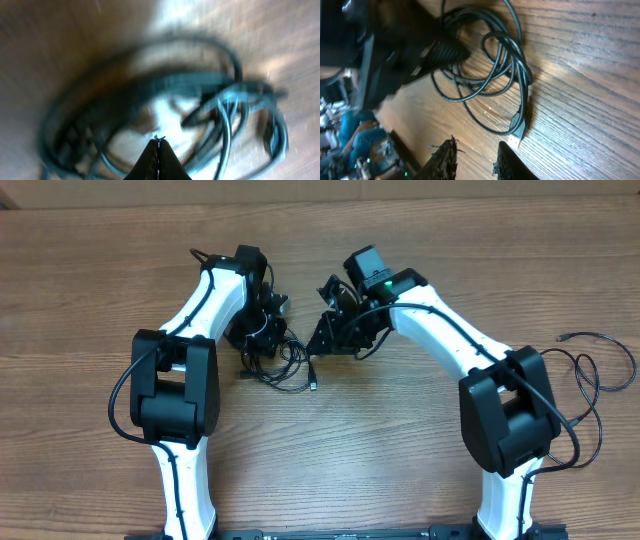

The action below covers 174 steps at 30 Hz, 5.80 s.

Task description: Untangle cables

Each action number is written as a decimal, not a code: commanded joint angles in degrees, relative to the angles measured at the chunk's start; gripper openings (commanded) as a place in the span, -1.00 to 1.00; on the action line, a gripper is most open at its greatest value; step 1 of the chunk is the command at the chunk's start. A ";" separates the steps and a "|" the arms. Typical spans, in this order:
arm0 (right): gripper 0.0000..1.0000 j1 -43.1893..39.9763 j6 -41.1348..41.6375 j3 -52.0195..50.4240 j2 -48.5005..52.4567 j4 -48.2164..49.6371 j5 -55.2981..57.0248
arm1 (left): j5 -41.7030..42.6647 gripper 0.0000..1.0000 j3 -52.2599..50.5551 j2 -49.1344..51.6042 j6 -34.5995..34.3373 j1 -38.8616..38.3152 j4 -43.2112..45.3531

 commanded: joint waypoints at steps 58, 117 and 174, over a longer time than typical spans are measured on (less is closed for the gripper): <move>-0.93 1.97 13.99 -13.84 -9.49 13.05 24.92 | -10.05 -0.92 -3.08 -8.70 -17.62 5.62 6.05; -0.55 -17.33 6.19 -14.19 -5.33 3.91 16.33 | -3.96 -0.81 -6.91 -10.71 -20.15 6.08 3.48; -0.92 -17.66 10.29 -13.33 -5.33 2.32 35.15 | 5.18 -0.65 -10.01 -10.08 -13.07 5.92 7.13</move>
